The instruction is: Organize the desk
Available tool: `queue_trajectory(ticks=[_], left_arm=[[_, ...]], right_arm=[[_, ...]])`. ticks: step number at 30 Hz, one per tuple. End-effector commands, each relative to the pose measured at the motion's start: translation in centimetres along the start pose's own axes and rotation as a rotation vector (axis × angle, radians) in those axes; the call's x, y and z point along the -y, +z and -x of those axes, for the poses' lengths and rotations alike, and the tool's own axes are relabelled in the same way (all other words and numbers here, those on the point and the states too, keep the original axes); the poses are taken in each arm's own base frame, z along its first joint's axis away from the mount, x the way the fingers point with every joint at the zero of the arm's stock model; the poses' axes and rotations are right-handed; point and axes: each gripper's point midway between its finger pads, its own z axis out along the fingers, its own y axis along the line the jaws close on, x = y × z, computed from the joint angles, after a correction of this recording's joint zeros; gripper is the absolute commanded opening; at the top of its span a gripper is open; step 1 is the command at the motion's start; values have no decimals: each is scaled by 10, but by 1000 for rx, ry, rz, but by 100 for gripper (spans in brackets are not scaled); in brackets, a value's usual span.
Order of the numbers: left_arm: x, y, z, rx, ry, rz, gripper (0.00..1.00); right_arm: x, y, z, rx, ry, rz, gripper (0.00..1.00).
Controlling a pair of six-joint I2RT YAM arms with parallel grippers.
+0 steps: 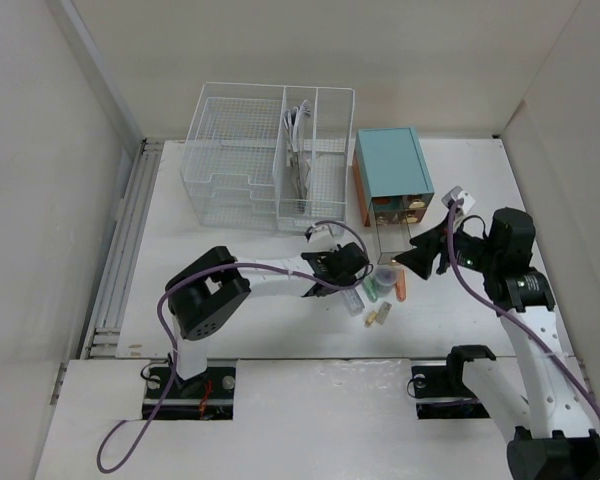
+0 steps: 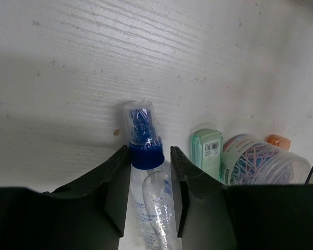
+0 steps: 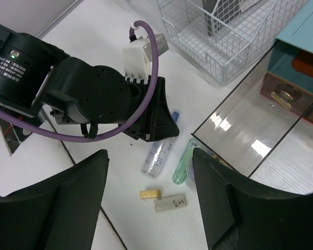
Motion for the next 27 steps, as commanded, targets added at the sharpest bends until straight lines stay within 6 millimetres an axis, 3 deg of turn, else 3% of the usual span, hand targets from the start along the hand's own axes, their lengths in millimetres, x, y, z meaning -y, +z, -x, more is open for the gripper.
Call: queue_trajectory(ticks=[1, 3, 11, 15, 20, 23, 24, 25, 27], left_arm=[[-33, -4, -18, -64, 114, 100, 0], [-27, -11, -20, -57, 138, 82, 0], [4, -53, 7, 29, 153, 5, 0], [18, -81, 31, 95, 169, -25, 0], [51, -118, 69, 188, 175, -105, 0], [71, -131, 97, 234, 187, -142, 0], [74, -127, 102, 242, 192, -135, 0], [86, -137, 111, 258, 199, -166, 0], [97, -133, 118, 272, 209, -173, 0]], right_arm=[[-6, -7, 25, 68, -76, 1, 71], [-6, -10, 27, 78, -83, -9, 71], [0, -18, 35, 116, -126, -96, 72], [8, -30, 51, 182, -189, -205, 72], [23, -43, 61, 222, -222, -341, 72], [37, -57, 73, 251, -238, -467, 72], [40, -61, 75, 249, -247, -491, 71], [44, -66, 76, 258, -247, -536, 67], [45, -73, 81, 275, -253, -567, 64]])
